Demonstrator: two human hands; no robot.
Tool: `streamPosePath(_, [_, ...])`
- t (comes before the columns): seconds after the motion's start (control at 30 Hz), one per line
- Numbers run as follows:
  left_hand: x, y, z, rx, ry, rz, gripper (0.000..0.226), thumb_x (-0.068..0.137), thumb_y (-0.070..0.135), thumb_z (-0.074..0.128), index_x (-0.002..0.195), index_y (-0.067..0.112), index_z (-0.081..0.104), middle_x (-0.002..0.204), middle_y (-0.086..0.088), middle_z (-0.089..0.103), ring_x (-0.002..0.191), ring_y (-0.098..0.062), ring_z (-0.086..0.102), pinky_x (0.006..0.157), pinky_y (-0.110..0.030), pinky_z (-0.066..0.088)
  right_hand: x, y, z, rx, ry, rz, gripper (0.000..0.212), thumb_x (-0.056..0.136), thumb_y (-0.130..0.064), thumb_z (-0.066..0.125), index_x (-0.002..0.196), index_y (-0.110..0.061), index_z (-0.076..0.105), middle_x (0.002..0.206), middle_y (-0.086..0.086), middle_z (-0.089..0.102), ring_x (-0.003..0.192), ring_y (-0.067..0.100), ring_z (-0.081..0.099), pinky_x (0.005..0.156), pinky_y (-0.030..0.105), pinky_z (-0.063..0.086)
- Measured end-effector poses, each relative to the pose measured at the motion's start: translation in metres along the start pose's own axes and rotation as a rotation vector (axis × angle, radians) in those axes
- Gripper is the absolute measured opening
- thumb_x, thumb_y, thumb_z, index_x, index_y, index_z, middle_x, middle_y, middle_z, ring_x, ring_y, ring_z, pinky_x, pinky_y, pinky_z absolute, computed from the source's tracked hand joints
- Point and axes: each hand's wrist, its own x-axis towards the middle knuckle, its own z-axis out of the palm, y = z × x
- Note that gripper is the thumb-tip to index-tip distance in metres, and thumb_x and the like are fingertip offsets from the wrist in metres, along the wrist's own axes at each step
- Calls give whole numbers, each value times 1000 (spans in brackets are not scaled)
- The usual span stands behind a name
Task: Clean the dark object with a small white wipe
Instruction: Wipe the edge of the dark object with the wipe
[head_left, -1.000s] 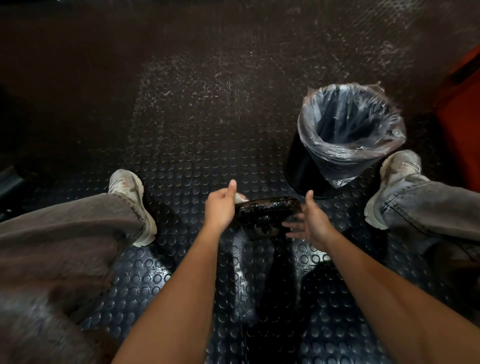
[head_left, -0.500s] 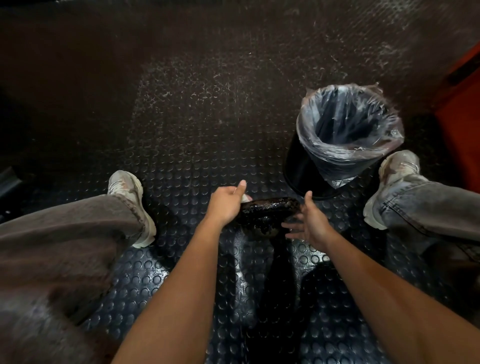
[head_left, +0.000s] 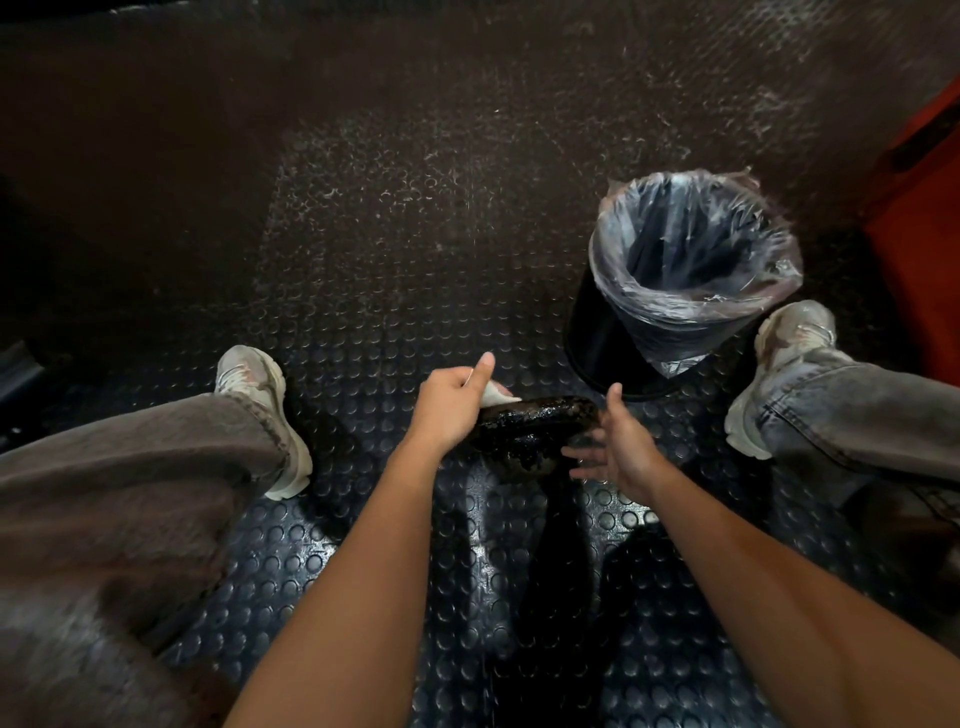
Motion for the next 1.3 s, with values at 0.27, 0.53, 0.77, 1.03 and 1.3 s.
streamPosePath(0.27, [-9,-27,-6,142,205,-103,51,102,57,42,76,28,76,79,8,72,87,-12,67,76,-28,45,-6,-3,3,2,10,4,84,97,-72,20,161,-19,17,161,17,31,118,37,62,99,62,50])
streamPosePath(0.53, [5,11,-6,187,-50,34,52,99,60,46,79,27,81,83,8,76,84,-3,66,76,-24,45,3,1,-1,16,18,5,90,92,-78,26,161,-23,12,162,18,27,114,36,66,94,61,53])
streamPosePath(0.77, [-6,-15,-7,171,188,-28,53,102,56,42,76,30,79,76,13,72,88,-6,66,87,-27,47,1,0,-1,13,11,-5,90,92,-77,26,162,-23,8,164,18,23,115,36,65,94,61,54])
streamPosePath(1.03, [4,11,7,155,-11,52,53,99,63,43,77,32,80,82,11,76,90,-4,66,83,-25,46,2,1,-1,-6,0,7,87,91,-79,23,159,-25,24,156,14,43,116,36,65,96,62,52])
streamPosePath(1.3, [0,-19,-7,171,144,-66,53,102,57,42,81,27,80,82,9,73,92,-12,66,84,-29,47,0,-1,2,3,6,2,84,97,-72,22,161,-19,14,160,14,34,121,39,61,100,63,49])
